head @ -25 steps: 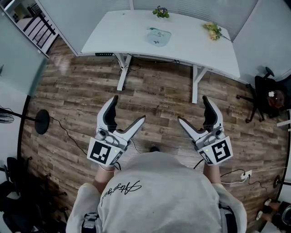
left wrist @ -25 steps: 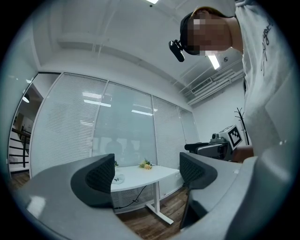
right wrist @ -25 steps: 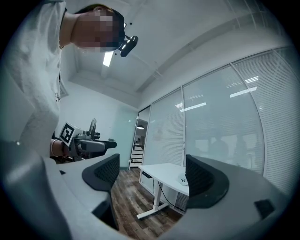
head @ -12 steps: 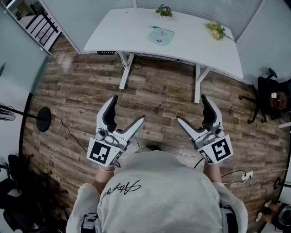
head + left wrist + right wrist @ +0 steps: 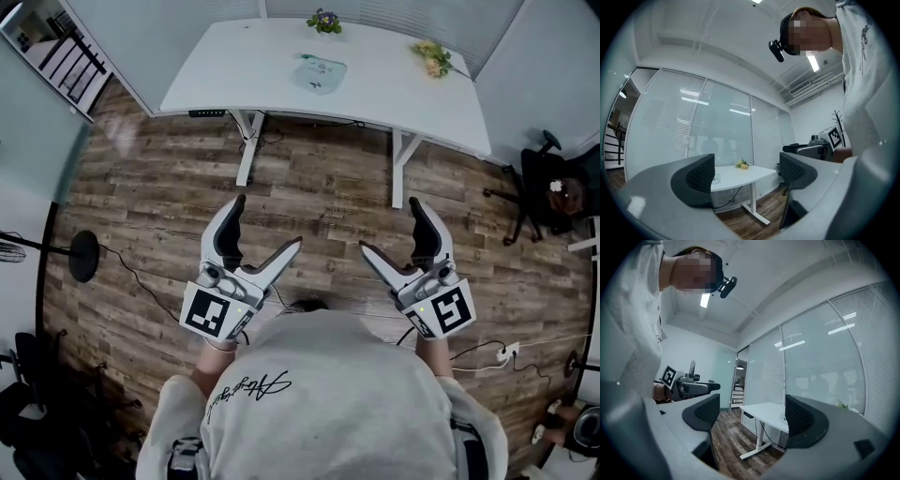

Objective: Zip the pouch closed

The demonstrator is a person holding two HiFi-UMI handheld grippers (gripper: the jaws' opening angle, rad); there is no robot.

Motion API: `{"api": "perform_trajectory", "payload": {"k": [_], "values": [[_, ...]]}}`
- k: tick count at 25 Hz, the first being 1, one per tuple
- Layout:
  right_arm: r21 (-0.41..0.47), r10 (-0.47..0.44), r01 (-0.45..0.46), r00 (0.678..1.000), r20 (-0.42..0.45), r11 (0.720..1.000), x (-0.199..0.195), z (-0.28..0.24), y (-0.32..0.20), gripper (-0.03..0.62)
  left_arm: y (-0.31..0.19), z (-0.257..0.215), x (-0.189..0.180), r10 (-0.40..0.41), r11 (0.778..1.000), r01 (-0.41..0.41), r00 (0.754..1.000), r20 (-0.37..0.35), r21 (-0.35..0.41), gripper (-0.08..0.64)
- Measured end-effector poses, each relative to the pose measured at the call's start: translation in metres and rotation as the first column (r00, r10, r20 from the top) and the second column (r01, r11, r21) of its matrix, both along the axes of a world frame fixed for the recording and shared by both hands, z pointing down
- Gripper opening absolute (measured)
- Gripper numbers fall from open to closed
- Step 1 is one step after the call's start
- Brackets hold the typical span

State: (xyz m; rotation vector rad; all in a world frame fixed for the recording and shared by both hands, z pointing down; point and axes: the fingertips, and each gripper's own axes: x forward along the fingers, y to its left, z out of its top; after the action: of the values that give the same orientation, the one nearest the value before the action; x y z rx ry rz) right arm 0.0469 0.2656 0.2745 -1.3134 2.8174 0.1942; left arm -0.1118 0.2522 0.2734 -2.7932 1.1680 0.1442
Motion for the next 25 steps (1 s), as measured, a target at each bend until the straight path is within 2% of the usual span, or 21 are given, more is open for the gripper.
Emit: {"api": "perform_trajectory", "payload": {"k": [13,20,25], "values": [[-0.004,0.003,-0.003,1.0,-0.001,1.0,0.012,0.003,-0.012,0.42,-0.011,0.002,0.01,0.001,1.0,0.0,1.0,0.008,-0.007,0.416],[-0.023,-0.027,0.027,1.0,0.006,0.999,0.019,0.008,-0.017,0.419,-0.013,0.001,0.011,-0.036,0.999,0.036,0.999,0.004,-0.005,0.416],[-0.035,-0.054,0.054,0.998,0.017,0.998,0.013,0.012,-0.024,0.417,-0.014,0.017,0.004,-0.052,0.997,0.053,0.998,0.022,-0.054,0.416]]}}
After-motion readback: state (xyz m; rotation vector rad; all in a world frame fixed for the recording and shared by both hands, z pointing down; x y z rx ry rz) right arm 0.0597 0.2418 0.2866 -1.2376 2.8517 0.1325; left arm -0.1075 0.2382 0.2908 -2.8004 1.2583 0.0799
